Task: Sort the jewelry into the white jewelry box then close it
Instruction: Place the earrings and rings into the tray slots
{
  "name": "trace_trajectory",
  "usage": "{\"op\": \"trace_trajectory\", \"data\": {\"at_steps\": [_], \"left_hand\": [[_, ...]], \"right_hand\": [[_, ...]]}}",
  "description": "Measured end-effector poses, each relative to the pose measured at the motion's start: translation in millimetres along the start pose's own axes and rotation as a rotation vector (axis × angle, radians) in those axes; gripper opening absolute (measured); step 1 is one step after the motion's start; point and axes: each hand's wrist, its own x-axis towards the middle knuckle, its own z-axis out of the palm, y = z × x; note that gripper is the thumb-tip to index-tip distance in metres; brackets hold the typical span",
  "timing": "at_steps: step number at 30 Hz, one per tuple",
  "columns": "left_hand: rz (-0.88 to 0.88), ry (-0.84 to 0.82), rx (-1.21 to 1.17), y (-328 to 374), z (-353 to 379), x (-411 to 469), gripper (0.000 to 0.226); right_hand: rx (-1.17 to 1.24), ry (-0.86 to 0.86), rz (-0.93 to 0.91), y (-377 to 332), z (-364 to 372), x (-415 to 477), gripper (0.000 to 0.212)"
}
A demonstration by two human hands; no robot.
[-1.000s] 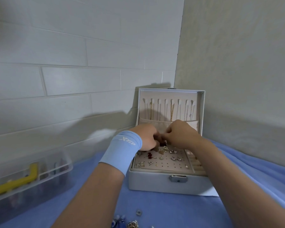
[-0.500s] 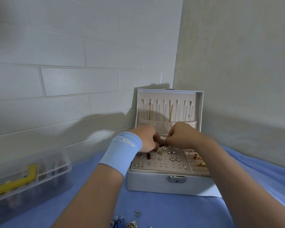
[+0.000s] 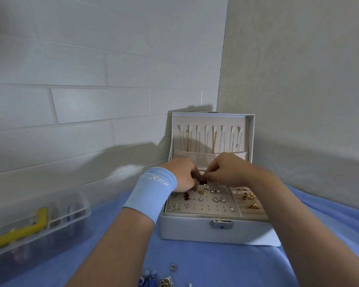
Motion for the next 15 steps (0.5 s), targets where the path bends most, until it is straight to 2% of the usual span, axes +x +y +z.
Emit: {"op": "trace_trajectory", "data": {"at_steps": [4, 10, 12, 15], "left_hand": [[0.007, 0.053, -0.057, 1.3, -0.8, -11.6, 0.030], [0.000, 0.158, -0.085, -6.3, -9.8, -49.5, 0.017], [-0.010, 0.152, -0.073, -11.5, -13.0, -69.1, 0.008], [-0.034, 0.063, -0.097, -16.4, -17.0, -102.2, 0.003]], "right_hand": [[0.026, 0.078, -0.039, -5.1, -2.7, -6.4, 0.024], [0.024, 0.059, -0.145, -37.2, -7.8, -36.6, 0.018], [0.022, 0.014, -0.169, -52.1, -8.1, -53.9, 0.014], [0.005, -0.154, -0.194, -72.6, -4.4, -81.4, 0.010]]}}
